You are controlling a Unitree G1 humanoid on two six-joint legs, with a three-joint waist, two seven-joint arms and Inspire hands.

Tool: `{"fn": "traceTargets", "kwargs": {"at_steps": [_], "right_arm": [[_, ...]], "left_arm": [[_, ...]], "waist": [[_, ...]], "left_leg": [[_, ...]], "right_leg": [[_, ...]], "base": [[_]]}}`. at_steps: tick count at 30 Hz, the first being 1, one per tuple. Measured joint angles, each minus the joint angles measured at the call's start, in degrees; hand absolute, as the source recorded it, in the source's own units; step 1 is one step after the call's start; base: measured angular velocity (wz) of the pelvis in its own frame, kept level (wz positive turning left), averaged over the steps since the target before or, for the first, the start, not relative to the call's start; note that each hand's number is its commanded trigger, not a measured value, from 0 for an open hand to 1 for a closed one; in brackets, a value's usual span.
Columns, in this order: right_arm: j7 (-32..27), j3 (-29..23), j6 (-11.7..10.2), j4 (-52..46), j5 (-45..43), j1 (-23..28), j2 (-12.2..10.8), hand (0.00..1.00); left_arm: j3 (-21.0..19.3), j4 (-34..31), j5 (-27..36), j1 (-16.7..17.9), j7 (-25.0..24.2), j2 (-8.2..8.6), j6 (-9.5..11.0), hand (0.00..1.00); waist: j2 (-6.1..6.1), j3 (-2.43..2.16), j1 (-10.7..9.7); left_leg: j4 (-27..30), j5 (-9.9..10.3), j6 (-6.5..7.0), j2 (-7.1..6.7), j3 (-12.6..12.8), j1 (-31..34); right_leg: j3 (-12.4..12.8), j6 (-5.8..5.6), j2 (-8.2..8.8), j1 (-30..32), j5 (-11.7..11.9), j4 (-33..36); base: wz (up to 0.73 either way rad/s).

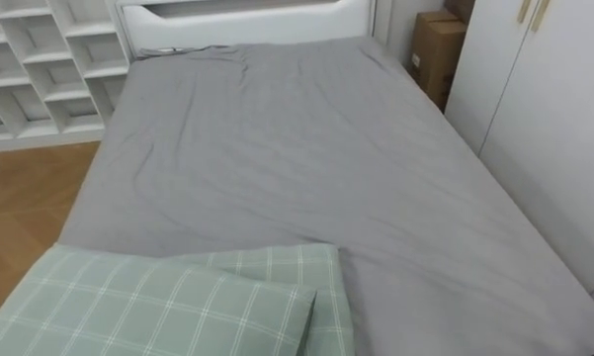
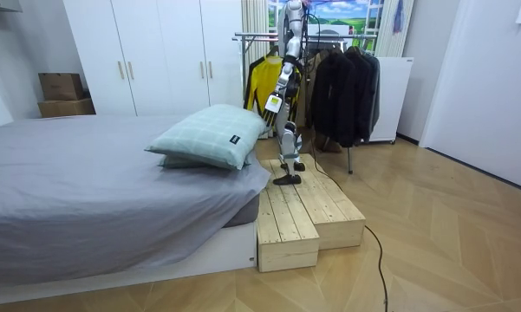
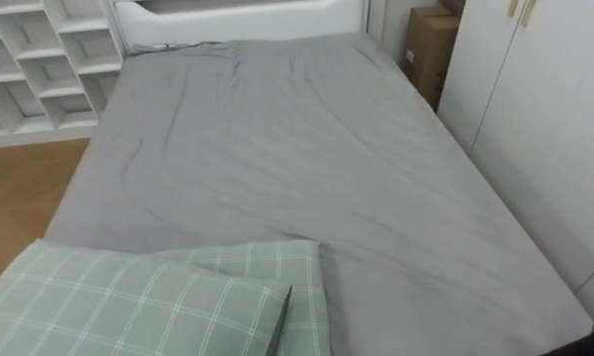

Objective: Hang clothes

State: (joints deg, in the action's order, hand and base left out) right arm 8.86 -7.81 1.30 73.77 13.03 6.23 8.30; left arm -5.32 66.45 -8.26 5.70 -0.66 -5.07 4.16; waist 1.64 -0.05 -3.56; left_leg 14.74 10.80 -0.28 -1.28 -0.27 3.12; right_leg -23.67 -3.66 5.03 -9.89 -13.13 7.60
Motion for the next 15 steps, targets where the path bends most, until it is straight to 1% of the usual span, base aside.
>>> {"fn": "traceTargets", "kwargs": {"at_steps": [3, 5, 11, 15], "right_arm": [[0.00, 0.33, 0.02, 0.07, 0.27, 0.05, 0.00, 0.00], [0.00, 0.35, 0.00, 0.05, 0.27, -0.05, 0.00, 0.00], [-0.05, 0.35, 0.00, 0.05, 0.20, -0.01, 0.01, 0.00], [-0.02, 0.34, 0.00, 0.01, 0.18, -0.04, 0.02, 0.00]], "left_arm": [[-0.01, -0.03, -0.05, 0.00, 0.00, -0.06, -0.03, 0.00], [0.05, 0.04, -0.08, 0.00, 0.00, -0.08, -0.05, 0.00], [1.08, 0.12, -0.05, -0.06, 0.00, -0.27, 0.02, 0.00], [1.08, 0.11, -0.06, -0.19, -0.02, -0.28, 0.01, 0.00]], "waist": [[0.14, 0.00, -0.10], [0.03, 0.13, -0.56], [-0.39, 0.41, -0.83], [-0.46, 0.42, -0.87]], "left_leg": [[0.03, -0.02, 0.03, -0.06, -0.17, -0.24], [0.06, -0.02, 0.03, -0.11, -0.46, -0.36], [-0.12, -0.02, 0.03, -0.12, -0.39, -0.24], [0.06, -0.06, 0.11, -0.12, -0.42, 0.13]], "right_leg": [[0.69, 0.00, 0.03, -0.17, 0.00, 0.09], [1.92, 0.01, -0.03, -0.22, 0.01, 0.17], [3.00, 0.01, -0.07, -0.27, 0.00, 0.17], [3.04, 0.00, -0.07, -0.07, 0.00, 0.18]], "base": [[0.04], [0.07], [-0.01], [0.00]]}}
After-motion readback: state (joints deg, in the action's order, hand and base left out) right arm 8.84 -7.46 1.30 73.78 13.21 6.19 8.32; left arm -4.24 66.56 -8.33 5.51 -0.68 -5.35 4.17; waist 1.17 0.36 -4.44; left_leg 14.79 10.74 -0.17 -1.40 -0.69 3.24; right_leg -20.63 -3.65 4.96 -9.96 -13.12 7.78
